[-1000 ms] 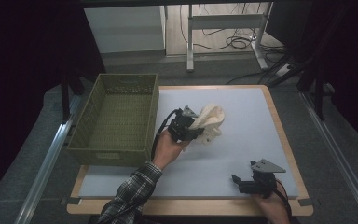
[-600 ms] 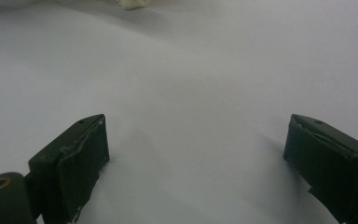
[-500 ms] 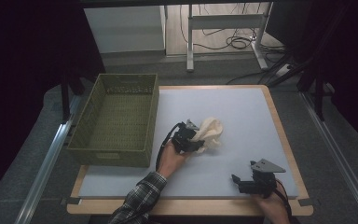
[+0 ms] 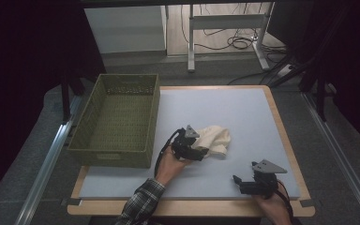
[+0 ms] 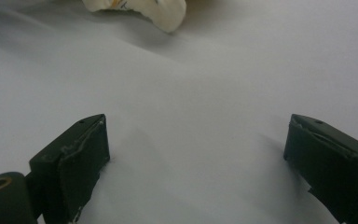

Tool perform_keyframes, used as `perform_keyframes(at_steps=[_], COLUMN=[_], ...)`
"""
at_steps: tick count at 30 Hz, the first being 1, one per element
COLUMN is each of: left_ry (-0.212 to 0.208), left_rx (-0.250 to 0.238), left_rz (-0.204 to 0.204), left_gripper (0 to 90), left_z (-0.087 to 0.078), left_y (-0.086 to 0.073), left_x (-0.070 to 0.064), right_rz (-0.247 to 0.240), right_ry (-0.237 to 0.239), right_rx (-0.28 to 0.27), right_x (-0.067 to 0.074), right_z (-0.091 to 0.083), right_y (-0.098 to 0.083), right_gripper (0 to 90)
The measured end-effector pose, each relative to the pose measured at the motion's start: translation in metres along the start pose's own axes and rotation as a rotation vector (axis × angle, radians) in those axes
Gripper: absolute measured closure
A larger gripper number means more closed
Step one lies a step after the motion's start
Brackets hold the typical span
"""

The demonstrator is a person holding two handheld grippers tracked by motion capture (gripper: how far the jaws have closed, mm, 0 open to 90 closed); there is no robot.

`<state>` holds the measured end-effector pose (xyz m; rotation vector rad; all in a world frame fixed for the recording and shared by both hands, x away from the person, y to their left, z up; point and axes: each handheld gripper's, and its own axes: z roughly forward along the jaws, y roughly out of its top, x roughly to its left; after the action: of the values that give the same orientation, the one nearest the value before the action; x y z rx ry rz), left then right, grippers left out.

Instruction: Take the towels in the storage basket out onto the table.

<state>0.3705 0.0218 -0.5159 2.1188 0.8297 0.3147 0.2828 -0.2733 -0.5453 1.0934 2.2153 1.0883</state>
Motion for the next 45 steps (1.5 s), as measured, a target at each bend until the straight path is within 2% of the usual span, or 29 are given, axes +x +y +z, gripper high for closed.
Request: perform_keyframes(at_steps=[2, 7, 8, 11, 17, 19, 20, 21, 23, 26, 27, 28, 29, 31, 34, 36, 37, 38, 40, 42, 43, 44, 45], left_ry=[0.009, 0.018, 0.019, 0.035, 0.036, 0.037, 0.041, 0.041, 0.039, 0.040, 0.040, 0.036, 0.036, 0.032, 0.020, 0.012, 0.012, 0.011, 0.005, 0.008, 0.008, 0.022, 0.033], left_rx=[-0.013, -0.024, -0.032, -0.033, -0.013, -0.009, -0.008, -0.008, -0.005, -0.002, -0.002, -0.002, -0.002, 0.003, 0.005, -0.004, -0.004, -0.009, -0.019, -0.051, -0.051, -0.083, -0.098], left_rz=[-0.004, -0.022, -0.030, -0.024, -0.023, -0.025, -0.023, -0.023, -0.027, -0.040, -0.040, -0.050, -0.050, -0.063, -0.075, -0.077, -0.077, -0.076, -0.074, -0.070, -0.070, -0.062, -0.060], left_gripper=[20.8, 22.5, 24.5, 30.6, 46.5, 50.9, 54.2, 57.0, 60.2, 65.2, 66.9, 68.0, 68.6, 72.0, 77.8, 82.1, 84.1, 85.0, 85.5, 85.8, 85.7, 85.8, 85.7], left_z=[-0.009, -0.020, -0.025, -0.027, -0.022, -0.020, -0.019, -0.019, -0.018, -0.019, -0.019, -0.019, -0.019, -0.019, -0.018, -0.019, -0.019, -0.020, -0.022, -0.029, -0.029, -0.036, -0.041], left_y=[-0.012, -0.024, -0.030, -0.036, -0.045, -0.046, -0.047, -0.047, -0.047, -0.048, -0.048, -0.048, -0.048, -0.048, -0.048, -0.048, -0.048, -0.047, -0.044, -0.034, -0.034, -0.022, -0.013], left_x=[-0.002, -0.004, -0.005, -0.007, -0.008, -0.008, -0.007, -0.007, -0.006, -0.004, -0.004, -0.003, -0.003, -0.001, 0.000, 0.002, 0.002, 0.002, 0.002, 0.003, 0.003, 0.004, 0.005], right_rz=[0.000, -0.003, -0.003, -0.002, -0.002, 0.000, 0.007, 0.024, 0.048, 0.008, 0.008, -0.019, -0.019, -0.009, -0.010, -0.004, -0.004, 0.005, 0.021, 0.018, 0.018, 0.013, 0.011], right_ry=[0.000, 0.000, -0.001, -0.001, -0.005, -0.004, -0.006, 0.013, 0.050, 0.079, 0.079, 0.091, 0.091, 0.134, 0.143, 0.148, 0.148, 0.137, 0.142, 0.132, 0.132, 0.113, 0.106], right_rx=[0.001, 0.008, 0.010, 0.015, 0.022, 0.032, 0.045, 0.047, 0.038, 0.031, 0.031, 0.036, 0.036, 0.065, 0.086, 0.092, 0.092, 0.089, 0.069, 0.050, 0.050, 0.030, 0.020], right_x=[0.000, 0.000, 0.000, 0.001, 0.001, 0.001, -0.001, -0.003, -0.005, -0.003, -0.003, -0.002, -0.002, -0.004, -0.004, -0.004, -0.004, -0.006, -0.010, -0.015, -0.015, -0.021, -0.024], right_z=[0.000, 0.000, 0.000, 0.000, -0.001, -0.002, -0.005, -0.006, -0.006, -0.001, -0.001, 0.009, 0.009, 0.030, 0.047, 0.055, 0.055, 0.057, 0.051, 0.039, 0.039, 0.025, 0.019], right_y=[0.000, 0.001, 0.001, 0.001, 0.002, 0.003, 0.006, 0.008, 0.014, 0.031, 0.031, 0.043, 0.043, 0.057, 0.064, 0.066, 0.066, 0.068, 0.069, 0.073, 0.073, 0.078, 0.080], right_gripper=[6.7, 6.4, 6.4, 6.4, 7.2, 9.9, 19.2, 24.7, 29.9, 40.6, 40.6, 45.5, 45.5, 50.0, 56.7, 68.4, 68.4, 82.2, 85.8, 86.3, 86.3, 86.4, 86.4])
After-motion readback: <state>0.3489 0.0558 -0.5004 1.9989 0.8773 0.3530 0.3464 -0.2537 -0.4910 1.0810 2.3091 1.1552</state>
